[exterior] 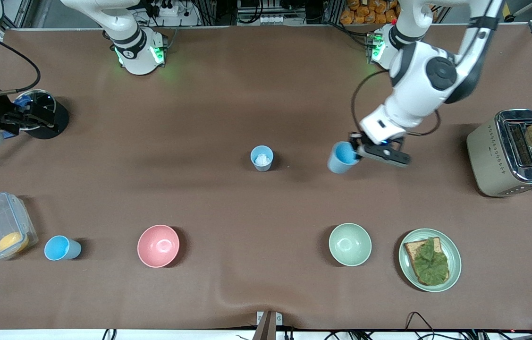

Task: Stack blue cups with both arms
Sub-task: 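Carry the blue cup with the left gripper onto the placed cup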

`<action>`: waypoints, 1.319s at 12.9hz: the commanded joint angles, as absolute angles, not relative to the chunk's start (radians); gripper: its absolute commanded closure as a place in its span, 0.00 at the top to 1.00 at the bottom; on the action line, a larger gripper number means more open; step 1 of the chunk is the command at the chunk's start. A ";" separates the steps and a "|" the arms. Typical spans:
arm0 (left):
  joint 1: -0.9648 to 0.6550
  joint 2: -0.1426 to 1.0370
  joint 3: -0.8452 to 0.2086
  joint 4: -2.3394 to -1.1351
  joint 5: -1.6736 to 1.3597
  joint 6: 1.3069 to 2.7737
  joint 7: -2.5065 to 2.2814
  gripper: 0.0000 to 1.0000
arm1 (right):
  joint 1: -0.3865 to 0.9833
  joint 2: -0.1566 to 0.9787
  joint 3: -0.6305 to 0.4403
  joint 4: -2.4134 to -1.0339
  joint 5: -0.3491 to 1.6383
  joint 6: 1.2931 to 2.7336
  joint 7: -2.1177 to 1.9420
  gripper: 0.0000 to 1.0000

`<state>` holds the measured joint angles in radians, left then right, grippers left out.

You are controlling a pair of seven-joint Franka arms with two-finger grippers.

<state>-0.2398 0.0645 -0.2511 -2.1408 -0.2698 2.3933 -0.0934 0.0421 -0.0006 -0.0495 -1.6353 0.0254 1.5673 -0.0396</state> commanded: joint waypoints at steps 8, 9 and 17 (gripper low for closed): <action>-0.664 0.346 -0.055 -1.749 -0.264 2.175 -0.564 0.00 | 0.025 0.011 -0.044 -1.618 0.012 1.549 -0.040 1.00; -0.693 0.372 -0.035 -1.734 -0.264 2.175 -0.606 0.00 | 0.025 0.011 -0.044 -1.618 0.012 1.549 -0.040 1.00; -0.831 0.463 0.072 -1.677 -0.264 2.175 -0.704 0.00 | 0.025 0.011 -0.046 -1.618 0.012 1.546 -0.040 1.00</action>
<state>-0.8106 0.4332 0.0456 -1.7146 -0.2849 2.1971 -0.6706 0.0409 0.0035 -0.0564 -1.6353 0.0231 1.5600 -0.0397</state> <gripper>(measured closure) 0.969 0.000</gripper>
